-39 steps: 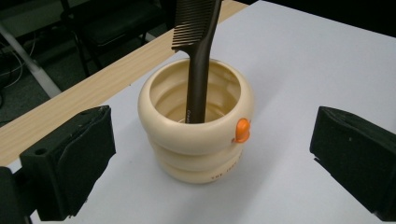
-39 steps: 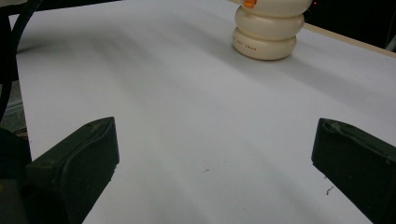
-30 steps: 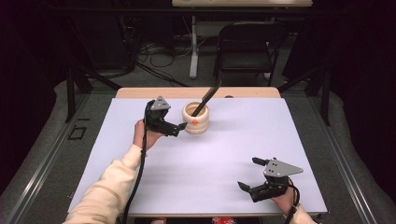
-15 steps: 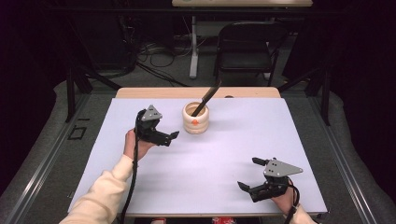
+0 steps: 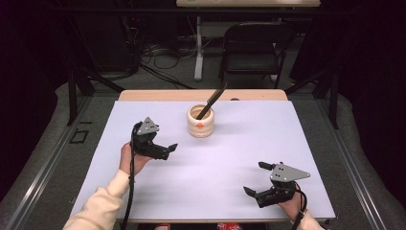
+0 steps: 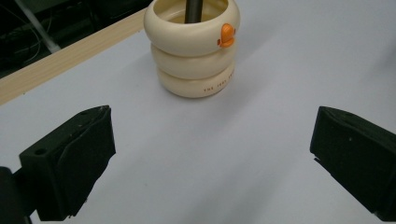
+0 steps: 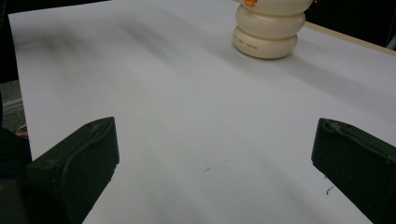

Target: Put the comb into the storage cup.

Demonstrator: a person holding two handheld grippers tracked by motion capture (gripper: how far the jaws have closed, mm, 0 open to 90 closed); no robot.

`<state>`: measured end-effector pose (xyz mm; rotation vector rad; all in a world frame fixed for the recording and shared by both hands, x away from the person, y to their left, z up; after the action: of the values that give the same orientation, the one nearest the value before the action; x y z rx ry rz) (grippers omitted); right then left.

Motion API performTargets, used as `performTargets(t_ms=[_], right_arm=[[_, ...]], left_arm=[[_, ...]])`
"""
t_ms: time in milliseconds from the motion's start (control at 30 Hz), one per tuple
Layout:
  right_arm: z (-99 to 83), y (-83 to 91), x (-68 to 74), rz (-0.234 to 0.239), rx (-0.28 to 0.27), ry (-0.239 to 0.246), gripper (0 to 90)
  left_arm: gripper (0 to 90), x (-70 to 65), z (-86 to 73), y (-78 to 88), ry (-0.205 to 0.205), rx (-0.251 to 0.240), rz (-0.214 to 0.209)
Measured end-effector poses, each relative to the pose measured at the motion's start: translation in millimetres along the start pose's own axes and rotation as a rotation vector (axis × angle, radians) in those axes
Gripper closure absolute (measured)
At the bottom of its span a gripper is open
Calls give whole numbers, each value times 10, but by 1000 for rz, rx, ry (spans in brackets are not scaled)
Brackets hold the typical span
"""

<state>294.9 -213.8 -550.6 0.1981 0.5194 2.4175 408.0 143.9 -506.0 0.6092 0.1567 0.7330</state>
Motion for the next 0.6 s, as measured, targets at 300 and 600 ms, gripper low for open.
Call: performTargets(t_ms=[300, 600], right_arm=[[-2, -1, -2, -1, 3, 0, 2], [-3, -3, 1, 1, 3, -1, 2]], left_arm=[[1, -59, -133, 85, 9, 6, 4], [0, -162, -245, 133, 10, 7, -3]])
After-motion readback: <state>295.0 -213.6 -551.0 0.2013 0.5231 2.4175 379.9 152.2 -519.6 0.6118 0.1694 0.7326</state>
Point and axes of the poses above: each handheld gripper's, and its own axes: y roughly backward along the jaws, z roughly out of its top, x roughly to its left, the point moved 5 cm from there along -y, roughly forward along the jaws, and after that the axes turned 2 degrees about -y, right-handed, at the moved point
